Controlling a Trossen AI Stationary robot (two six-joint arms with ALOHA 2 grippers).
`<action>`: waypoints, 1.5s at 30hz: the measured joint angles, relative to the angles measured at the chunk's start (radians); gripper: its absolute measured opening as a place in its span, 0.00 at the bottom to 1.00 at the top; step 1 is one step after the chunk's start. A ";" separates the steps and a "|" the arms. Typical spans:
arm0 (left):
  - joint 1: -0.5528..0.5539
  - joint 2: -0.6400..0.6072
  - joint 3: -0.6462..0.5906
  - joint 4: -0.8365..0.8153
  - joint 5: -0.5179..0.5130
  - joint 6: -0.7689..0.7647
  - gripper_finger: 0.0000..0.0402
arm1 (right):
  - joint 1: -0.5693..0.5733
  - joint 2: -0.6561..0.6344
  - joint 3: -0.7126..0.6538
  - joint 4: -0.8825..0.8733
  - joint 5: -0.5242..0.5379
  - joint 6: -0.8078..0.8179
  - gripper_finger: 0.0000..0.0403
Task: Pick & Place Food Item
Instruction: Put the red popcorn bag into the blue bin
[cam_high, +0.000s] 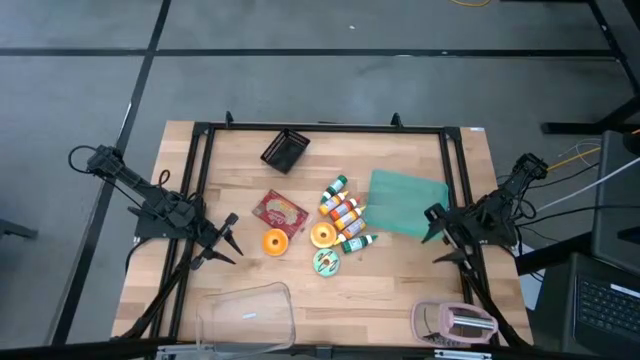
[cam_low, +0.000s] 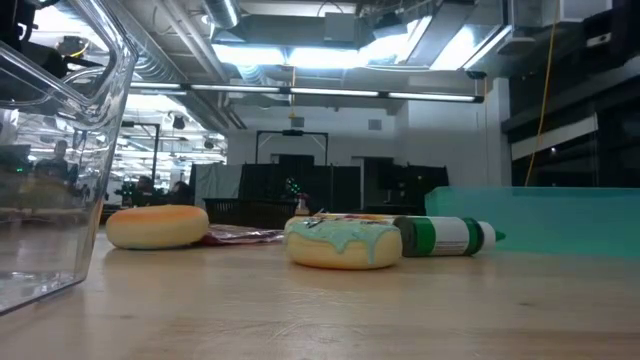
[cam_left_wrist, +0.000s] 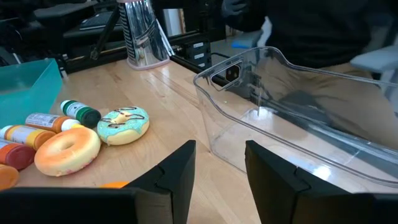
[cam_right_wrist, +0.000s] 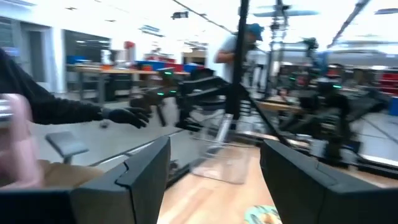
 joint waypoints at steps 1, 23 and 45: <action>0.000 0.000 0.000 0.000 0.000 0.000 0.34 | 0.000 0.000 0.000 0.001 0.018 0.002 0.61; 0.000 0.000 0.000 0.010 0.000 0.000 0.34 | 0.000 0.000 0.000 0.162 0.382 0.004 0.61; 0.000 0.000 0.000 0.191 -0.011 0.026 0.34 | 0.000 0.000 0.000 0.190 0.525 0.037 0.61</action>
